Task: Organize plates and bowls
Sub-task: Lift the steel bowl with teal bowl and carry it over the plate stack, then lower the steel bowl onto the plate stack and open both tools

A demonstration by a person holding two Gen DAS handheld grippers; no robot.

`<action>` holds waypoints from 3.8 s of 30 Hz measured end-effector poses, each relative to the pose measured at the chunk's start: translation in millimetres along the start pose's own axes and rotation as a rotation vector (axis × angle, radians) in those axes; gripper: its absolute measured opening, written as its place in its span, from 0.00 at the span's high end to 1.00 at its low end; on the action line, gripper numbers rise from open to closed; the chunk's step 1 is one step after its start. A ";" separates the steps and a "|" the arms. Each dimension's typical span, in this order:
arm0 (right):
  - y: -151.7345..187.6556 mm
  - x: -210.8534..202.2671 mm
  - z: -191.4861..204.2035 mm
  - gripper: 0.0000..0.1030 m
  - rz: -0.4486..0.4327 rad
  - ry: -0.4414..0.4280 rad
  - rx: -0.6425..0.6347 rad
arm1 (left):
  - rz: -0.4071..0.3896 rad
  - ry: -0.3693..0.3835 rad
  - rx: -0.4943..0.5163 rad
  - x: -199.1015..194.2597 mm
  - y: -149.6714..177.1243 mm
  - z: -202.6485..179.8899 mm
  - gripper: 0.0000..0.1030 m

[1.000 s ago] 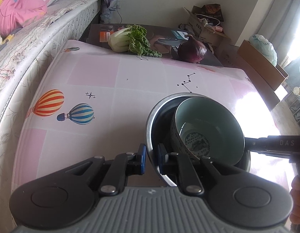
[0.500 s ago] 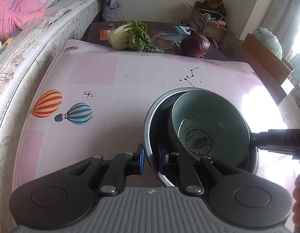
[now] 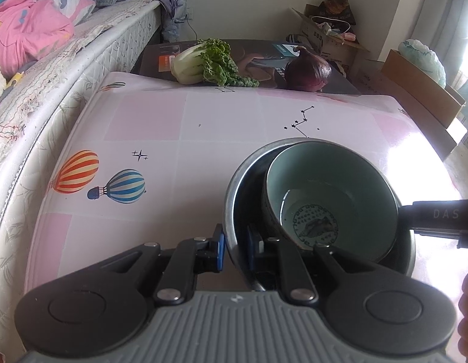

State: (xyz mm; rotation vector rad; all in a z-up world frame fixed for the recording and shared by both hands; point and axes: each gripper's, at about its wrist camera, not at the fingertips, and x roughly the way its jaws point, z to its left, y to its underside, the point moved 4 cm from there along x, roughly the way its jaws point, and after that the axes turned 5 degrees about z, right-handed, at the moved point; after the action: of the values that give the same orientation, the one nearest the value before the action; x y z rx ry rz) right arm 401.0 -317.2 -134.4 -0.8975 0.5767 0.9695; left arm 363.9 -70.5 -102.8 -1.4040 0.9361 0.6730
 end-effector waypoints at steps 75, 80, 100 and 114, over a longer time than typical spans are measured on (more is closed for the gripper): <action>179.0 -120.0 24.2 0.86 -0.018 0.095 -0.079 | -0.051 0.099 -0.017 -119.2 139.0 -6.9 0.85; 179.5 -125.7 27.8 0.82 -0.046 0.121 -0.111 | -0.082 0.116 -0.021 -128.8 140.9 -3.4 0.80; 209.0 -237.5 25.5 0.18 -0.313 -0.009 -0.078 | -0.193 0.060 -0.067 -182.3 160.3 27.6 0.06; 265.5 -252.0 65.9 0.03 -0.334 0.023 -0.140 | -0.212 -0.046 -0.028 -202.5 179.1 22.2 0.00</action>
State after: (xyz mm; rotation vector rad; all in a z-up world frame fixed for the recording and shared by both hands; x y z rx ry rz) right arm 50.9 -303.3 -9.7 -1.0913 0.3656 0.7029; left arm 112.9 -5.6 -22.9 -1.4822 0.7312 0.5584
